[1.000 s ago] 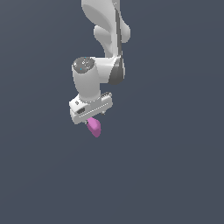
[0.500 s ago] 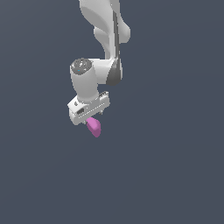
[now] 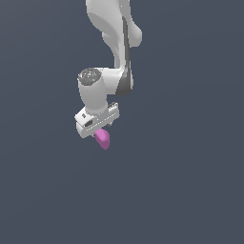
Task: Pick up the object and move it to a goal position.
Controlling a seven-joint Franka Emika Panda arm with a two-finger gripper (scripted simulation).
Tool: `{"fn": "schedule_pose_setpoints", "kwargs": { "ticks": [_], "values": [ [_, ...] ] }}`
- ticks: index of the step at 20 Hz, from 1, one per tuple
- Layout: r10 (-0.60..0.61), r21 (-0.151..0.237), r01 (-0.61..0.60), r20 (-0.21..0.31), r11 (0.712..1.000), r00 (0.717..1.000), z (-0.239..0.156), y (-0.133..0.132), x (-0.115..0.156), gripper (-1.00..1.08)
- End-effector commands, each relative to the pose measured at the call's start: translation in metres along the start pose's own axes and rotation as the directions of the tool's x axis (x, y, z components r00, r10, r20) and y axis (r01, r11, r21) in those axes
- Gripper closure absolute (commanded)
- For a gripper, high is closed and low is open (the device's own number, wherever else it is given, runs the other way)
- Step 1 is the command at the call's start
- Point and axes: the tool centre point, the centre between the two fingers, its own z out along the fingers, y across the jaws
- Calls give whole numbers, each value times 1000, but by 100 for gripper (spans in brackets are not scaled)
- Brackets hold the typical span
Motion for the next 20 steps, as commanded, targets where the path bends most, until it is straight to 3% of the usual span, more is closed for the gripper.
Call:
{"fn": "schedule_pose_setpoints", "kwargs": {
  "ticks": [1, 10, 11, 20],
  "values": [
    [-1, 1, 1, 1, 1000, 1000, 12, -1, 0, -92],
    [-3, 1, 3, 1, 1000, 1000, 36, 0, 0, -92],
    [-3, 1, 3, 1, 1000, 1000, 36, 0, 0, 108],
    [-3, 1, 3, 1, 1000, 1000, 36, 0, 0, 108]
  ]
}}
